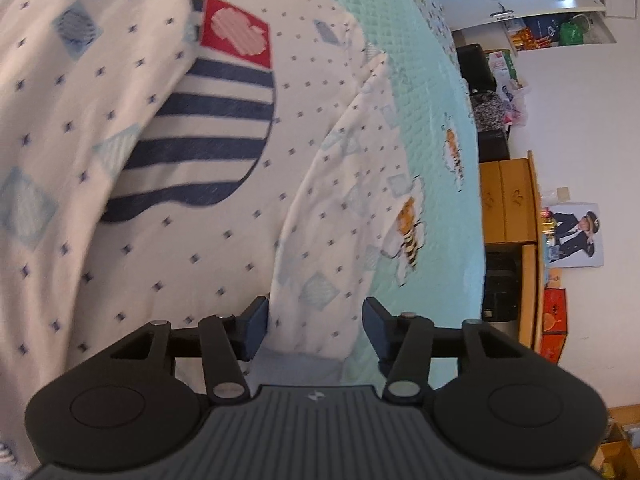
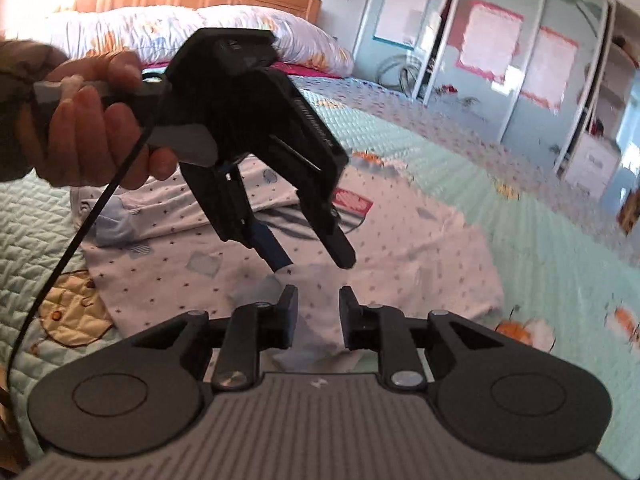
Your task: Fold clothes
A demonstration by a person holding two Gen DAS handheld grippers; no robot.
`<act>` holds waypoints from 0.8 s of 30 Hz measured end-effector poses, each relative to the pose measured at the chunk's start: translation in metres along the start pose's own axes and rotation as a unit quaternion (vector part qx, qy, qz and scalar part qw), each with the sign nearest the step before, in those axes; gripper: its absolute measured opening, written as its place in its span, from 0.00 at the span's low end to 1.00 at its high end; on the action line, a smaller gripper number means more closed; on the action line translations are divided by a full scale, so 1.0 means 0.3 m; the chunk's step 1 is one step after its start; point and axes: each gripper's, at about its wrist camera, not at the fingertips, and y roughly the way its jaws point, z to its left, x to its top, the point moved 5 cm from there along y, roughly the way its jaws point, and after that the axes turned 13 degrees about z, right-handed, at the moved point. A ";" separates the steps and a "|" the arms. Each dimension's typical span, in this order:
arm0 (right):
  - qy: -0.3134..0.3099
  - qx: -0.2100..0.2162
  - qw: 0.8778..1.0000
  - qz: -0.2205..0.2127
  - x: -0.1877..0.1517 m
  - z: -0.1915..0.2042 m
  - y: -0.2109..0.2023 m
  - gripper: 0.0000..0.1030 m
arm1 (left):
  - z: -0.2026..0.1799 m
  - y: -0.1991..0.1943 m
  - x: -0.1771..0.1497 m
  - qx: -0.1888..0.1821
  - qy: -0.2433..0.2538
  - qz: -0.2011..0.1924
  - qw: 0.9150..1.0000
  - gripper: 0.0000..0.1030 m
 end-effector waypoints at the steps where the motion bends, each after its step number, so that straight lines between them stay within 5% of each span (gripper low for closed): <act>1: 0.007 0.002 1.000 0.002 -0.007 0.000 0.000 0.23 | 0.005 0.001 -0.009 0.006 0.003 -0.002 1.000 0.53; 6: 0.063 0.000 0.998 0.007 -0.055 -0.004 0.002 0.23 | -0.023 0.008 -0.033 0.023 0.029 -0.022 0.999 0.43; 8: 0.095 -0.004 0.995 0.009 -0.087 -0.006 -0.009 0.24 | -0.036 0.022 -0.030 0.030 0.036 -0.020 0.999 0.20; 10: 0.125 -0.010 0.992 0.010 -0.108 -0.021 -0.015 0.24 | -0.054 0.018 -0.028 0.038 0.044 -0.029 0.998 0.11; 13: 0.176 -0.012 0.984 0.011 -0.137 -0.047 -0.034 0.25 | -0.091 -0.003 -0.027 0.050 0.064 -0.052 0.995 0.09; 17: 0.267 0.008 0.964 0.013 -0.172 -0.106 -0.031 0.42 | -0.212 -0.121 0.035 0.055 0.104 -0.104 0.988 0.08; 24: 0.374 0.072 0.923 0.052 -0.202 -0.156 0.036 0.42 | -0.504 -0.376 0.219 0.082 0.182 -0.197 0.960 0.08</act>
